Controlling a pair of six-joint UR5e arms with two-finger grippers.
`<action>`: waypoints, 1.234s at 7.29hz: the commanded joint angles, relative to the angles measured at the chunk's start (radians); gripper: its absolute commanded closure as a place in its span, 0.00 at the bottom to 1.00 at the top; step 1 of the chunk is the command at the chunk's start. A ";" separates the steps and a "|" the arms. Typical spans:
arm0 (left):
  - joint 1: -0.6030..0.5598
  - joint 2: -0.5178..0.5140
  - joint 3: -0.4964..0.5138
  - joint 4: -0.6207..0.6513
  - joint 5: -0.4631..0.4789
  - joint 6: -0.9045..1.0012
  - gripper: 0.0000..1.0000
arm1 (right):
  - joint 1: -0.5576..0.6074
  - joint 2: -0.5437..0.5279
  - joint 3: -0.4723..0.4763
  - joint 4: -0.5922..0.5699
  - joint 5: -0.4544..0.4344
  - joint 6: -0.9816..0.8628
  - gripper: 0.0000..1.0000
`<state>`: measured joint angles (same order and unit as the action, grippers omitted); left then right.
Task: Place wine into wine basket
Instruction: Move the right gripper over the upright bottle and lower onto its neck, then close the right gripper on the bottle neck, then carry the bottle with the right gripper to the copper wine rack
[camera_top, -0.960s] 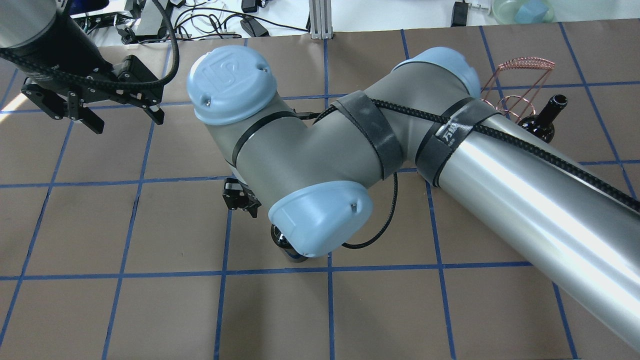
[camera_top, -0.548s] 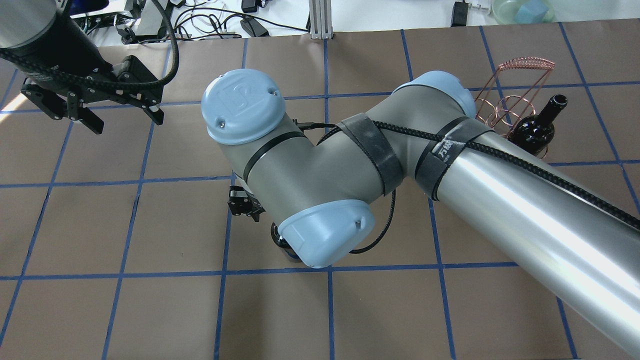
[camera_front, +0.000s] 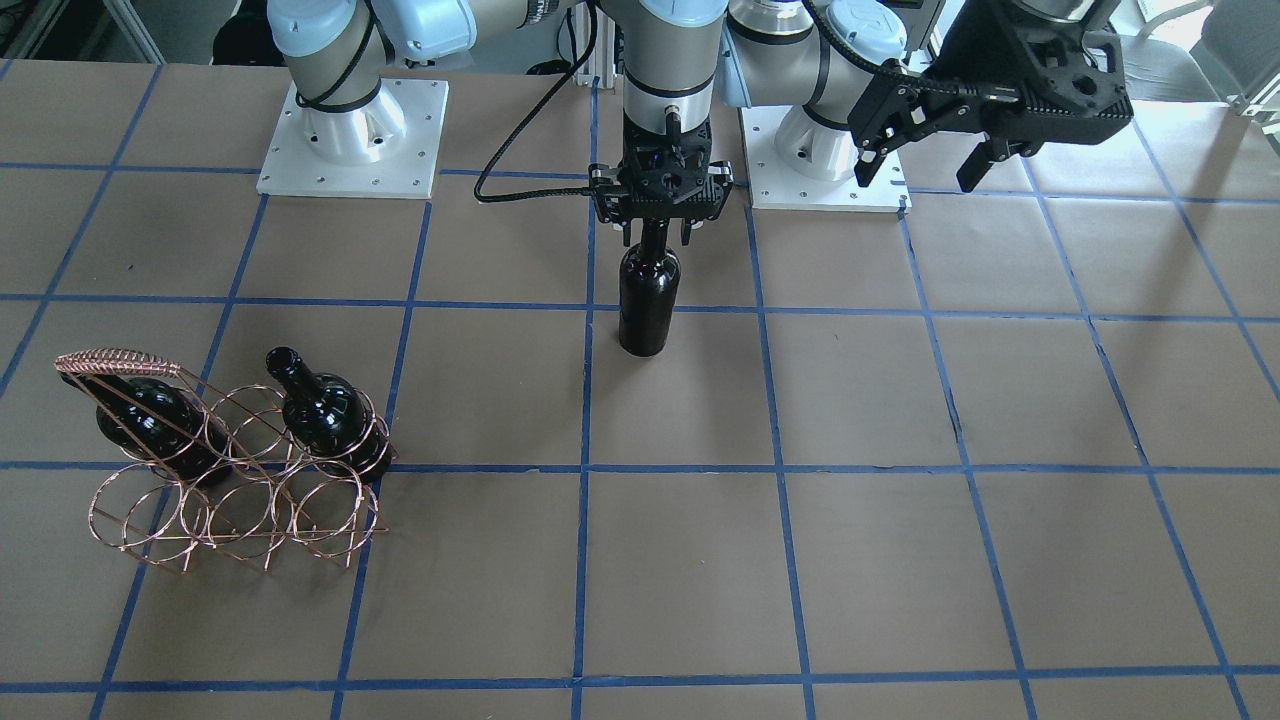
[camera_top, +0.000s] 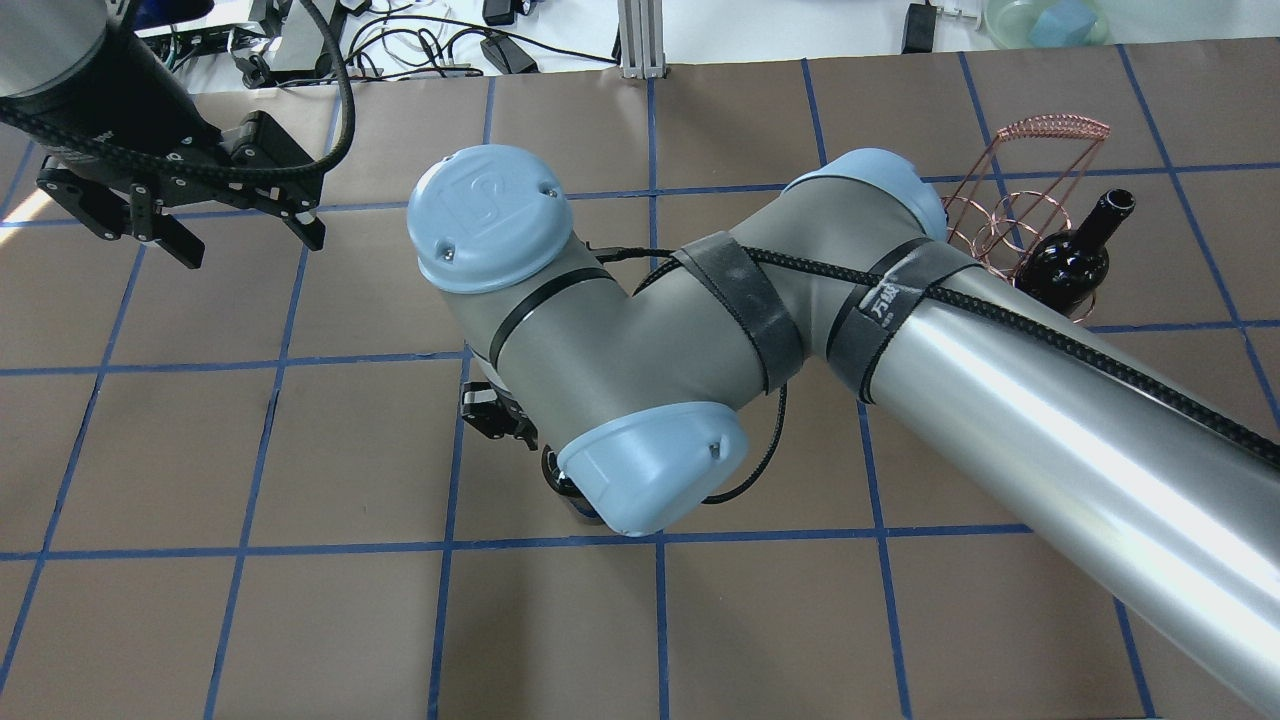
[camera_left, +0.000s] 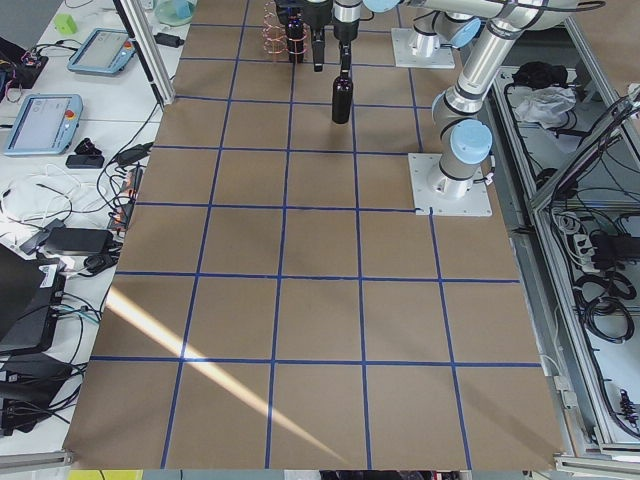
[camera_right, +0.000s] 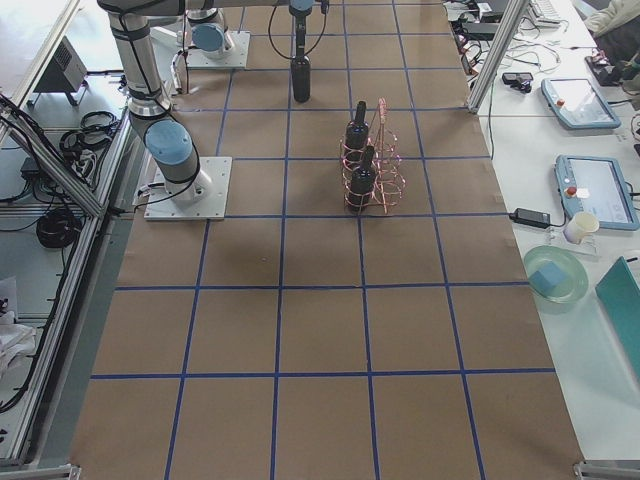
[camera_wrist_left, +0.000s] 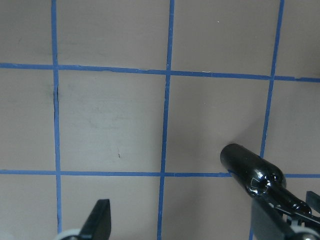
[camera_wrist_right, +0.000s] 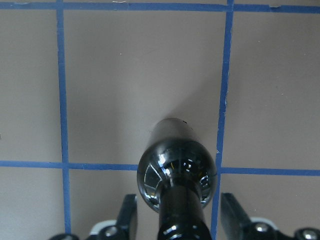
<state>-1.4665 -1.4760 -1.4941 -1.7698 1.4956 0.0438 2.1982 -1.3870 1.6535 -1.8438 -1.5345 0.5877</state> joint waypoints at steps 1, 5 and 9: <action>0.000 0.002 0.000 0.000 0.000 0.001 0.00 | 0.000 -0.001 0.000 0.000 0.005 -0.009 0.70; -0.002 0.003 -0.005 0.000 0.014 -0.005 0.00 | -0.024 -0.033 -0.050 0.026 0.033 -0.011 0.88; -0.051 0.013 -0.061 0.085 0.123 -0.056 0.00 | -0.277 -0.193 -0.101 0.326 0.005 -0.243 0.94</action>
<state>-1.5067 -1.4674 -1.5331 -1.7319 1.6098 -0.0123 2.0259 -1.5231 1.5566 -1.6061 -1.5246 0.4654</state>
